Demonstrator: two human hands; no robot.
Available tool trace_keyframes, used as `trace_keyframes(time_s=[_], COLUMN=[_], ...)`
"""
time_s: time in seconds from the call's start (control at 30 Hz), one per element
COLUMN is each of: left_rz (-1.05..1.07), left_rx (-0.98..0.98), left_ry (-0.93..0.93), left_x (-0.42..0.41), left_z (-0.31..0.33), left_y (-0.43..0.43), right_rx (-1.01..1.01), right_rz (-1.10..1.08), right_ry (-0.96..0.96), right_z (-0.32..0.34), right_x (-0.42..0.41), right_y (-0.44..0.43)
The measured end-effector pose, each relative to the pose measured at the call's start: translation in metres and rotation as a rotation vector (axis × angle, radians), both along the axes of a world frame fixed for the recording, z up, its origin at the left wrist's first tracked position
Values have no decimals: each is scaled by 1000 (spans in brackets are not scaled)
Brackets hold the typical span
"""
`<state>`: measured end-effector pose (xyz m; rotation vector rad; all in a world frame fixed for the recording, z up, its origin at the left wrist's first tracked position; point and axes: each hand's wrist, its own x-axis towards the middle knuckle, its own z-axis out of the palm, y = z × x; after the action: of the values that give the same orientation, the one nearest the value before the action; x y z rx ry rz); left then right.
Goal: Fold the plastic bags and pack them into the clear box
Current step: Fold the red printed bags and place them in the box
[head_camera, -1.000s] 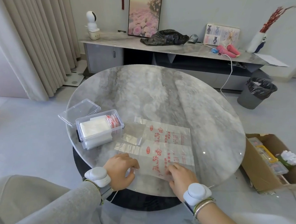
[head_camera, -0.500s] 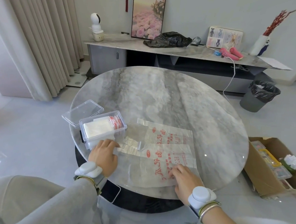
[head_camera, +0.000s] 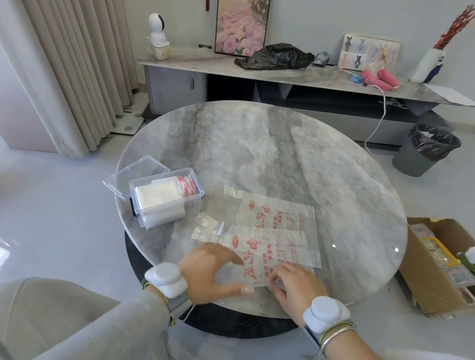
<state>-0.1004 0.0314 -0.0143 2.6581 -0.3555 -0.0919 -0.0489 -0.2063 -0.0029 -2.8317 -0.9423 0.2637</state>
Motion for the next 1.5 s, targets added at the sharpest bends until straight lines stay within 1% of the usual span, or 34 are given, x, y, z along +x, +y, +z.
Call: trace_keyframes(time_s=[0.07,0.1,0.17,0.27,0.37,0.4,0.5,0.63,0.73,0.87,0.97,1.07,1.13,1.2,1.27,1.33,1.4,1.5], left_rz=[-76,-94,-82,24,163,192,249,297,314,391,454,505,526,489,358,142,-71,-283], left_rx=[82,89,36,-33,-111,-136,-199,-238,-261,-212,-104,21,93,160,173,157,191,269], left_ry=[18,14,16,62,117,118,123,149,166,162,114,53,-65,-231,-349,-383,-393,-337], left_x=[-5,-5,-3,1,2,2,6,10,14,17,18,19,20,19,18,13,3,-12], left_z=[-7,-12,-14,-16,-19,-19,-20,-23,-24,-25,-24,-23,-23,-22,-21,-20,-27,-44], left_y=[-5,-3,4,17,23,22,20,21,19,21,23,27,29,27,21,10,0,-11], right_rx=[22,24,28,22,23,62,266,384,469,403,369,363,351,347,378,408,442,506], right_rz=[-11,-10,-9,-33,-91,-140,-359,-605,-721,-722,-716,-713,-717,-726,-756,-790,-803,-823], right_ry=[17,21,27,45,116,163,297,342,399,359,328,312,296,264,241,230,241,256], right_z=[1,1,2,5,4,3,0,-8,-17,-27,-28,-30,-31,-31,-32,-32,-34,-35], right_x=[1,1,1,3,9,12,18,27,31,35,36,36,36,36,37,37,38,40], right_y=[-1,-2,-5,-10,-18,-21,-33,-49,-52,-52,-51,-52,-52,-51,-50,-51,-51,-48])
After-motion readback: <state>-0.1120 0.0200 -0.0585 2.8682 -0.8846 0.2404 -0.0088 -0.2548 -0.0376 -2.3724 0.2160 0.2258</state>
